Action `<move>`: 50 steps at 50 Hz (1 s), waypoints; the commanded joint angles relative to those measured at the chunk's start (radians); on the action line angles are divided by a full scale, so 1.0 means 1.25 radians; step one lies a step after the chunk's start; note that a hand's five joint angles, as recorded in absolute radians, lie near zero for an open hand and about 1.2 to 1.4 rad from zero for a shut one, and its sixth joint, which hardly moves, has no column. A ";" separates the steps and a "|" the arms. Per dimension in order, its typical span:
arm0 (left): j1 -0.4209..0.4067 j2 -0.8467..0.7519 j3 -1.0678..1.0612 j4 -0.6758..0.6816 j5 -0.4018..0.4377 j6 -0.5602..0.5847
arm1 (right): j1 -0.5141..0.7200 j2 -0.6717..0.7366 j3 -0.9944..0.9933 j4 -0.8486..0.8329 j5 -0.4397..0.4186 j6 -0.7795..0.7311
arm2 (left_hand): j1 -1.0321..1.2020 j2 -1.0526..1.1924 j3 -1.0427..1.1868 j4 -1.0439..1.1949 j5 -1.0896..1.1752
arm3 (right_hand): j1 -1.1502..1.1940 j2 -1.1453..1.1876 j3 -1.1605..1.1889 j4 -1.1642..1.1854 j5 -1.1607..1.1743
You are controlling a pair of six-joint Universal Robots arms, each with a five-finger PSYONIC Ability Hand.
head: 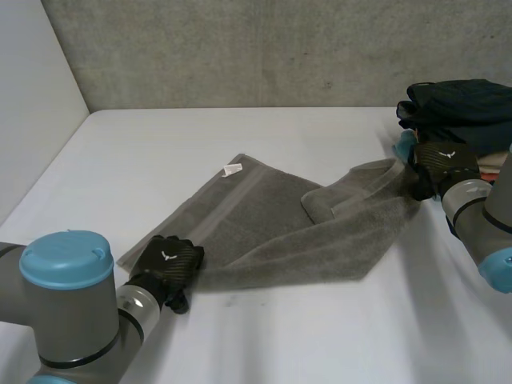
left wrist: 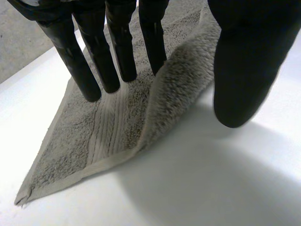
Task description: Fold the laundry.
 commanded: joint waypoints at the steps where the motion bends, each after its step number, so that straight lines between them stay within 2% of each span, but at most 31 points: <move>1: -0.023 -0.012 0.014 0.000 0.000 -0.005 | -0.020 -0.002 0.007 -0.003 -0.014 0.001 | 0.210 0.221 0.225 0.223 0.224 | 0.335 0.175 0.174 0.167 0.195; 5: -0.030 -0.017 0.015 0.002 0.002 -0.005 | -0.027 -0.002 0.012 -0.004 -0.019 0.001 | 0.269 0.279 0.284 0.282 0.283 | 0.335 0.175 0.174 0.167 0.195; 9: -0.029 -0.034 0.026 0.008 -0.003 -0.005 | -0.029 -0.002 0.019 -0.007 -0.020 0.001 | 0.487 0.497 0.502 0.500 0.501 | 0.335 0.175 0.174 0.167 0.195; 10: -0.029 -0.037 0.031 0.015 -0.011 -0.003 | -0.029 -0.002 0.020 -0.008 -0.021 0.001 | 0.633 0.644 0.649 0.646 0.647 | 0.335 0.175 0.174 0.167 0.195; 13: -0.027 -0.037 0.038 0.031 -0.042 -0.003 | -0.029 -0.009 0.030 -0.011 -0.041 0.000 | 0.635 0.646 0.650 0.648 0.649 | 0.335 0.175 0.174 0.167 0.195; 18: -0.023 -0.005 0.055 0.089 -0.157 0.000 | -0.028 -0.073 0.060 0.005 -0.088 -0.012 | 0.635 0.646 0.650 0.648 0.649 | 0.335 0.175 0.174 0.167 0.195; 22: -0.001 0.086 0.046 0.112 -0.176 0.004 | -0.029 -0.152 0.104 0.071 -0.167 -0.055 | 0.635 0.646 0.650 0.648 0.649 | 0.335 0.175 0.174 0.167 0.195; 24: 0.016 0.119 0.034 0.117 -0.173 0.004 | -0.039 -0.208 0.131 0.145 -0.221 -0.116 | 0.635 0.646 0.650 0.648 0.649 | 0.335 0.175 0.174 0.167 0.195; 27: 0.032 0.171 0.019 0.119 -0.163 0.004 | -0.077 -0.259 0.163 0.224 -0.258 -0.198 | 0.635 0.646 0.650 0.648 0.649 | 0.335 0.175 0.174 0.167 0.195; 28: 0.032 0.182 0.016 0.119 -0.158 0.004 | -0.109 -0.286 0.186 0.269 -0.274 -0.262 | 0.635 0.646 0.650 0.648 0.649 | 0.335 0.175 0.174 0.167 0.195; 35: 0.034 0.244 -0.007 0.119 -0.122 0.003 | -0.193 -0.317 0.258 0.440 -0.276 -0.527 | 0.635 0.646 0.650 0.648 0.649 | 0.322 0.162 0.161 0.154 0.182; 36: 0.034 0.246 -0.009 0.119 -0.122 0.003 | -0.213 -0.319 0.265 0.480 -0.284 -0.568 | 0.635 0.646 0.650 0.648 0.649 | -0.080 -0.240 -0.242 -0.249 -0.220; 38: 0.031 0.247 -0.010 0.119 -0.122 0.003 | -0.231 -0.321 0.267 0.499 -0.291 -0.578 | 0.635 0.646 0.650 0.648 0.649 | -0.454 -0.614 -0.615 -0.622 -0.594; 43: 0.029 0.248 -0.010 0.119 -0.122 0.004 | -0.244 -0.372 0.255 0.457 -0.292 -0.517 | 0.635 0.646 0.650 0.648 0.649 | -0.642 -0.802 -0.803 -0.811 -0.782; 46: 0.021 0.249 -0.009 0.119 -0.122 0.004 | -0.243 -0.406 0.255 0.444 -0.300 -0.486 | 0.635 0.646 0.650 0.648 0.649 | -0.642 -0.802 -0.803 -0.811 -0.782; 50: 0.012 0.251 -0.009 0.119 -0.122 0.005 | -0.239 -0.450 0.263 0.447 -0.350 -0.459 | 0.635 0.646 0.650 0.648 0.649 | -0.642 -0.802 -0.803 -0.811 -0.782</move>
